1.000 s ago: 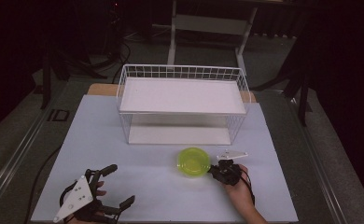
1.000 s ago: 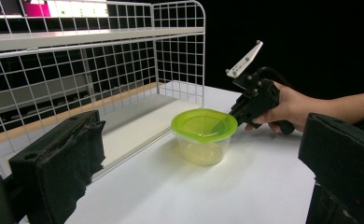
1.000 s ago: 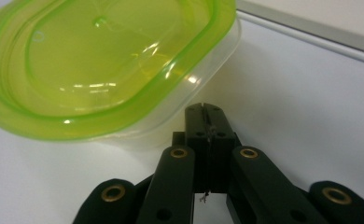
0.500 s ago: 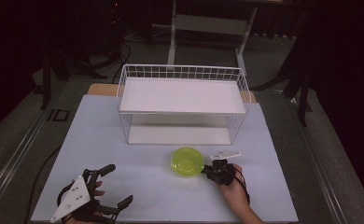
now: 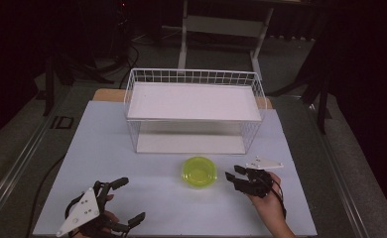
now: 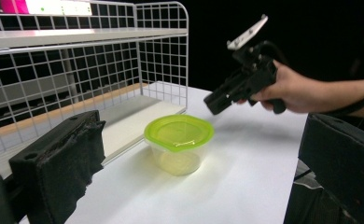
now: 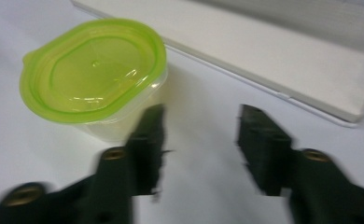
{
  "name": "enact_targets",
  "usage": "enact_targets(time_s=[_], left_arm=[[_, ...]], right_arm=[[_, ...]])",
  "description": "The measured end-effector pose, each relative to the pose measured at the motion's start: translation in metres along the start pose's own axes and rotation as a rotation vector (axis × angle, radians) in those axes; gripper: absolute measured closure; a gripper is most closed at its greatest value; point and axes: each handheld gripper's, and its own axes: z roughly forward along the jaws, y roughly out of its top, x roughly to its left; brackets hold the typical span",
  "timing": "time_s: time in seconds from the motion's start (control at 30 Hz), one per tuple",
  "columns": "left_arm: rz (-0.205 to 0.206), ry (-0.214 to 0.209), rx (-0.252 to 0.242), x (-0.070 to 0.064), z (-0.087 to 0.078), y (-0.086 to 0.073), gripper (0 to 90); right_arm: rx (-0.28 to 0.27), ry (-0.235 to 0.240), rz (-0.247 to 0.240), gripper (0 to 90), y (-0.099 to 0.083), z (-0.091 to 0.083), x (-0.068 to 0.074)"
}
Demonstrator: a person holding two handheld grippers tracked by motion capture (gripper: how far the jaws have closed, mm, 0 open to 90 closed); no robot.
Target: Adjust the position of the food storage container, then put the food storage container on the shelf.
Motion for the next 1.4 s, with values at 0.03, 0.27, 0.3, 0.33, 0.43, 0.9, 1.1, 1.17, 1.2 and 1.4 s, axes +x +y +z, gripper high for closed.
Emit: enact_targets(time_s=[0.03,0.27,0.3,0.33,0.43,0.9,1.1,1.17,1.2,1.4], left_arm=[[0.002,0.000,0.004,-0.001,0.001,0.000,0.7],[-0.043,-0.110,0.064,-0.006,0.010,0.010,0.8],[-0.039,-0.119,0.068,-0.007,0.012,0.011,0.8],[-0.034,-0.126,0.073,-0.008,0.014,0.013,0.7],[-0.047,-0.144,0.082,-0.007,0.022,0.018,0.7],[-0.087,-0.146,0.126,0.015,0.051,0.047,0.8],[-0.093,-0.130,0.140,0.024,0.069,0.047,0.8],[-0.089,-0.088,0.156,0.026,0.076,0.046,2.3],[-0.091,-0.074,0.167,0.029,0.081,0.044,4.5],[-0.133,-0.053,0.232,0.039,0.108,0.035,11.7]], right_arm=[[-0.003,0.000,0.001,41.4,0.000,-0.002,0.001],[-0.069,0.086,-0.027,15.8,0.001,-0.024,0.018],[-0.081,0.083,-0.026,15.8,0.002,-0.027,0.021],[-0.088,0.089,-0.025,15.6,0.003,-0.030,0.022],[-0.121,0.093,-0.051,13.8,0.007,-0.038,0.029],[-0.184,0.094,-0.204,20.3,0.033,-0.053,0.047],[-0.242,0.120,-0.164,17.7,0.043,-0.049,0.046],[-0.236,0.114,-0.157,17.7,0.045,-0.046,0.045],[-0.232,0.114,-0.152,17.8,0.046,-0.045,0.044],[-0.206,0.123,-0.077,12.0,0.049,-0.029,0.034]])
